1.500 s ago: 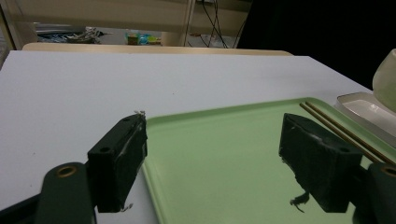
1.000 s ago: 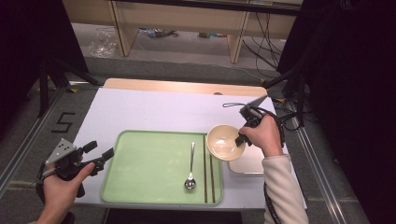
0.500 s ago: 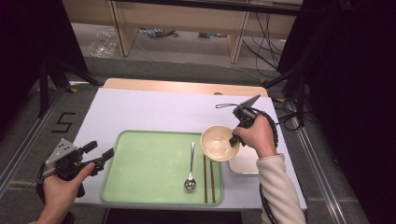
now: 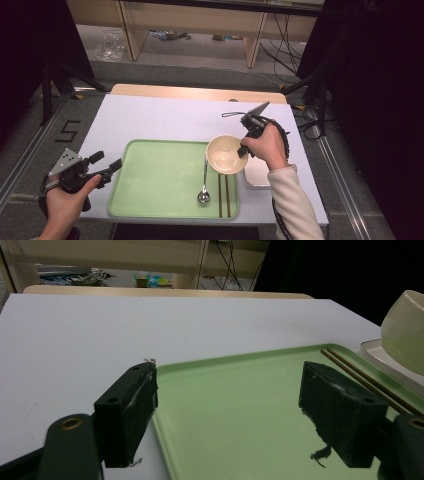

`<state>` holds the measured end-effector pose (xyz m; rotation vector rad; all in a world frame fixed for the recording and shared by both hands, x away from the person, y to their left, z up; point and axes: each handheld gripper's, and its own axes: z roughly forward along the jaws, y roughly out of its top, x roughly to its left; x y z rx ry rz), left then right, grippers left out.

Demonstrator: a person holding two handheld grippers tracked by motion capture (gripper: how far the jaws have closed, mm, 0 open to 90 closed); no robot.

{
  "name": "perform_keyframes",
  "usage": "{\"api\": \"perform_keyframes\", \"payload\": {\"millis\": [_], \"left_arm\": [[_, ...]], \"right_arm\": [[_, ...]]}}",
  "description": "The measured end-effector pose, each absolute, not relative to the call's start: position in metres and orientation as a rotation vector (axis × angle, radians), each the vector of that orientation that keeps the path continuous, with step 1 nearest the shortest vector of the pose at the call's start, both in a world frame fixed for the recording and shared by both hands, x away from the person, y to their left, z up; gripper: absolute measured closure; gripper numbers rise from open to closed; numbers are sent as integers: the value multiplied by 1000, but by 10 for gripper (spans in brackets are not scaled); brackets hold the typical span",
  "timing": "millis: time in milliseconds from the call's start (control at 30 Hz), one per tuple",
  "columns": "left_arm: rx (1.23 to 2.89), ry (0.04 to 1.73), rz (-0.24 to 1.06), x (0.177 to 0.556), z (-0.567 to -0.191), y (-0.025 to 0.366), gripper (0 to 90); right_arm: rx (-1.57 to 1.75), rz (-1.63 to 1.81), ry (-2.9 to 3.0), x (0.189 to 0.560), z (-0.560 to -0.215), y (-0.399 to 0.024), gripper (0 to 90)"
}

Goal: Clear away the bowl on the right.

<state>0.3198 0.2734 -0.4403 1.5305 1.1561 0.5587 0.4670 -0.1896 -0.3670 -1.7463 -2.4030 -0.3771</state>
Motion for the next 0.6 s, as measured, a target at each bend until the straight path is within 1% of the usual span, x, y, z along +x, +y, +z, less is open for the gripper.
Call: {"api": "perform_keyframes", "payload": {"millis": [100,133,233,600], "left_arm": [[1530,1155,559,320,-440,273,231],[1530,1156,558,320,-440,273,231],[1530,1155,559,320,-440,273,231],[1532,1154,559,320,-440,273,231]], "right_arm": [[-1700,-398,-2437,468,-370,-188,857],[-1744,-408,-2401,466,-370,-184,856],[-1697,-394,-2440,467,-369,-183,856],[-1706,-440,-2433,463,-369,-168,855]]}}
